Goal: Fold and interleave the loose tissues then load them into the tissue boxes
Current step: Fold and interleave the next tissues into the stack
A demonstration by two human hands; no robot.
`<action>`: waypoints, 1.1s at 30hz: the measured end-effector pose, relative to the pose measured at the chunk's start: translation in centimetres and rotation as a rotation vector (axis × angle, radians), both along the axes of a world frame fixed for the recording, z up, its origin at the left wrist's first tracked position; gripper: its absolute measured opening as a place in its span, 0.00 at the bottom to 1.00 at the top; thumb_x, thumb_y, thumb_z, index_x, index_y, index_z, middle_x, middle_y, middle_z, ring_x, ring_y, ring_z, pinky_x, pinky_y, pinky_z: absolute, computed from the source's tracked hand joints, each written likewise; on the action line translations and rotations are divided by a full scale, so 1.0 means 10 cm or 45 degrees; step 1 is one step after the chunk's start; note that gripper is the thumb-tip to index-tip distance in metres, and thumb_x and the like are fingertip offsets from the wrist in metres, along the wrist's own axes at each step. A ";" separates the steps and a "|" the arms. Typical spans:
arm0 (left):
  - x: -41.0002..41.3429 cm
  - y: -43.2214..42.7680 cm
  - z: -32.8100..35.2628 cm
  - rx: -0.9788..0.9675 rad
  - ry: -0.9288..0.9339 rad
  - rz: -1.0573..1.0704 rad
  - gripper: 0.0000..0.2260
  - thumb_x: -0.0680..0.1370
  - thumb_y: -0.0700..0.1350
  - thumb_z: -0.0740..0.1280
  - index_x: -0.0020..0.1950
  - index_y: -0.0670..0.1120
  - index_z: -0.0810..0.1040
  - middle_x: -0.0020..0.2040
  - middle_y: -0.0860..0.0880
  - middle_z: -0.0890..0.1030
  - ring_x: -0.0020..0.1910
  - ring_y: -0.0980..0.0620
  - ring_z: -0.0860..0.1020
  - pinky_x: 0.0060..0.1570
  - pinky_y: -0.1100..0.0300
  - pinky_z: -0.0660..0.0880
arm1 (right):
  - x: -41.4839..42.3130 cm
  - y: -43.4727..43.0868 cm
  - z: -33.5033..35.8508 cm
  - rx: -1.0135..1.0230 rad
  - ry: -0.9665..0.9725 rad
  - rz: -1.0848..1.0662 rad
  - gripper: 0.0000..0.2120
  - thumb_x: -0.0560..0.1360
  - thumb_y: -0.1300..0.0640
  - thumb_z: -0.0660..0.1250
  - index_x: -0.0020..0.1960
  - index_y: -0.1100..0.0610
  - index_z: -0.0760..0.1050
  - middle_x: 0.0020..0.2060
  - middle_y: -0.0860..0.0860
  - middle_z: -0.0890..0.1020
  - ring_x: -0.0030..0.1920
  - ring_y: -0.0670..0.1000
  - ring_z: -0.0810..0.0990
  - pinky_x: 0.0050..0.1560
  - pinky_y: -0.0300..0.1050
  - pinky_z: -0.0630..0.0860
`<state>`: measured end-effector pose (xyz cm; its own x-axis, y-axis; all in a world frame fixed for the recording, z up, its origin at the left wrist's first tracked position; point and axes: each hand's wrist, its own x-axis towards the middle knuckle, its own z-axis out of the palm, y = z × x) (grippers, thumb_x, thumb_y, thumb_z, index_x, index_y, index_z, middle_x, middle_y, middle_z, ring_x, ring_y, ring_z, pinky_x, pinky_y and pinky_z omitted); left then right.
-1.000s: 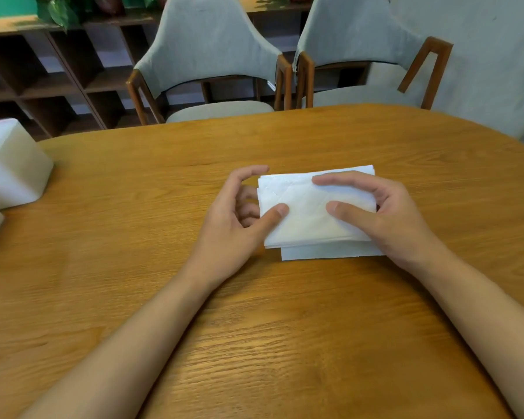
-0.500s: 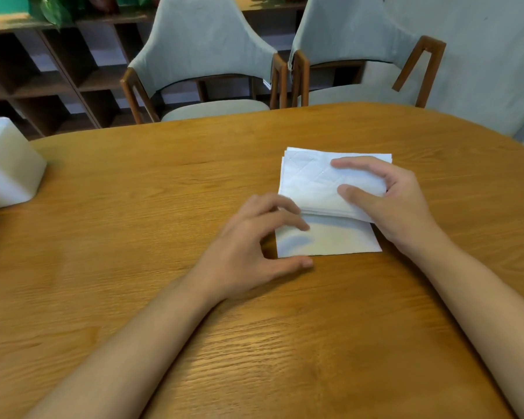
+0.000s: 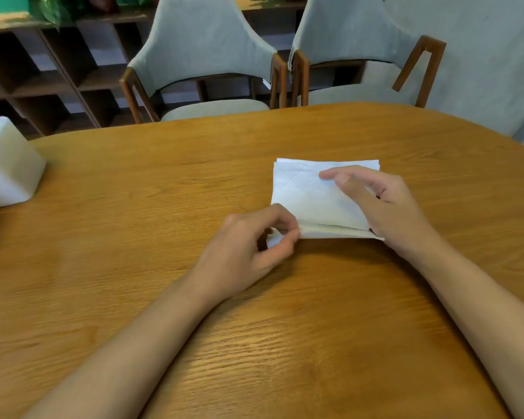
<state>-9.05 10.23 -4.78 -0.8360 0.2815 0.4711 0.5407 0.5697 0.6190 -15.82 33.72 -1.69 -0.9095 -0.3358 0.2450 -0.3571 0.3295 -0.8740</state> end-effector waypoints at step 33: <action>-0.08 -0.03 0.06 0.580 -0.340 0.240 0.11 0.76 0.42 0.78 0.56 0.53 0.84 0.39 0.47 0.82 0.37 0.54 0.79 0.37 0.64 0.73 | 0.14 -0.13 0.01 -0.047 -0.052 0.239 0.36 0.76 0.59 0.73 0.75 0.36 0.62 0.71 0.34 0.69 0.68 0.45 0.72 0.70 0.55 0.71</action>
